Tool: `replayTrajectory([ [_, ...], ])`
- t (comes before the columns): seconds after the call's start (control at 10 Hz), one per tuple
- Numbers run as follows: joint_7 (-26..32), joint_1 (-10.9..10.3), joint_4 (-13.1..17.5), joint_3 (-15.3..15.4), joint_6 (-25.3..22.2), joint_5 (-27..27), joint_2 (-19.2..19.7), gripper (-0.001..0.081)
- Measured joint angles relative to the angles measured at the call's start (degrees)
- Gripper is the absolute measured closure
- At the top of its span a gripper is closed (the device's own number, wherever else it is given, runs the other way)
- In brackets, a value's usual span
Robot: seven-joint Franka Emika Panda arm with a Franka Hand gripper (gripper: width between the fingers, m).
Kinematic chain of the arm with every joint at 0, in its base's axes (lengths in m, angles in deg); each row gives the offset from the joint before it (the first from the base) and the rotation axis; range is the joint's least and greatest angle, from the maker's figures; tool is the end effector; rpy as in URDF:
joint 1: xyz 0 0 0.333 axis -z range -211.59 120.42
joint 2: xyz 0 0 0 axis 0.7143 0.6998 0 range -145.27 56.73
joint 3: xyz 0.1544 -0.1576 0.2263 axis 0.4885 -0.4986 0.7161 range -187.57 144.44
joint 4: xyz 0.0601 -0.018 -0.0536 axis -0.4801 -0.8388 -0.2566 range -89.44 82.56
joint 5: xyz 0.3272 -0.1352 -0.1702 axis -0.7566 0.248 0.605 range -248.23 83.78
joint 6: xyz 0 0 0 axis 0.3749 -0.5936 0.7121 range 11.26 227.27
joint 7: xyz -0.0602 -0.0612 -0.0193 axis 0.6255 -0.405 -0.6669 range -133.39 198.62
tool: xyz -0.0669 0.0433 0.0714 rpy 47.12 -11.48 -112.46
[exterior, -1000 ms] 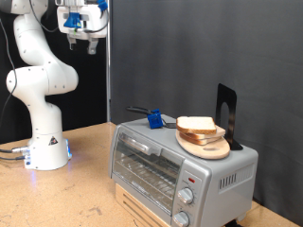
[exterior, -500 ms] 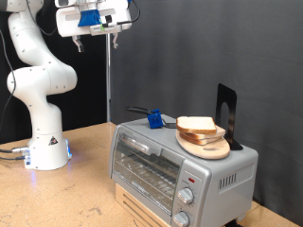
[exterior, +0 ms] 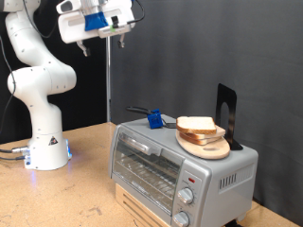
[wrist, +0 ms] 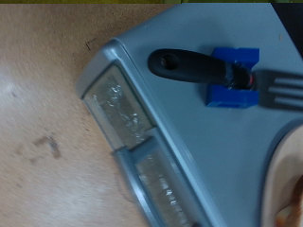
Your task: Make a piece of toast with the oven
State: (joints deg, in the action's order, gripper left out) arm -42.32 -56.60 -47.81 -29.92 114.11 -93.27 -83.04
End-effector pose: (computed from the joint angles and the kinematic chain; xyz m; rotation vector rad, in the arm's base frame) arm 0.3566 0.0221 0.5791 -2.3042 1.6876 0.1458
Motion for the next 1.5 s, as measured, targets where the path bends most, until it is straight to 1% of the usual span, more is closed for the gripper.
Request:
replayTrajectory([
  [0.1, 5.7, -1.5, -0.1, -1.1, 1.5, -0.4, 1.3, 0.0118],
  [0.2, 3.6, -1.3, -0.1, -1.0, 1.3, -0.4, 1.2, 0.0118],
  [0.3, 4.2, -1.4, 0.1, -1.3, -0.4, -1.3, 1.2, 0.0118],
  [0.4, 7.8, -2.0, 0.4, -2.4, -2.0, -3.1, 1.2, 0.0118],
  [0.5, 12.6, -2.8, 0.7, -3.9, -2.6, -4.5, 1.3, 0.0118],
  [0.6, 17.1, -3.5, 0.9, -5.1, -1.9, -5.4, 1.7, 0.0118],
  [0.7, 20.8, -3.9, 1.0, -5.9, 0.5, -6.0, 2.4, 0.0118],
  [0.8, 23.2, -4.2, 1.0, -6.3, 3.8, -6.5, 3.8, 0.0118],
  [0.9, 24.6, -4.2, 1.1, -6.4, 6.1, -6.5, 5.3, 0.0118],
  [1.0, 25.1, -4.2, 1.4, -6.5, 7.3, -6.5, 6.9, 0.0118],
  [1.2, 26.1, -3.9, 2.2, -7.2, 7.4, -6.1, 9.4, 0.0118],
  [1.5, 28.7, -2.9, 2.2, -9.2, 8.7, -5.0, 10.9, 0.0118],
])
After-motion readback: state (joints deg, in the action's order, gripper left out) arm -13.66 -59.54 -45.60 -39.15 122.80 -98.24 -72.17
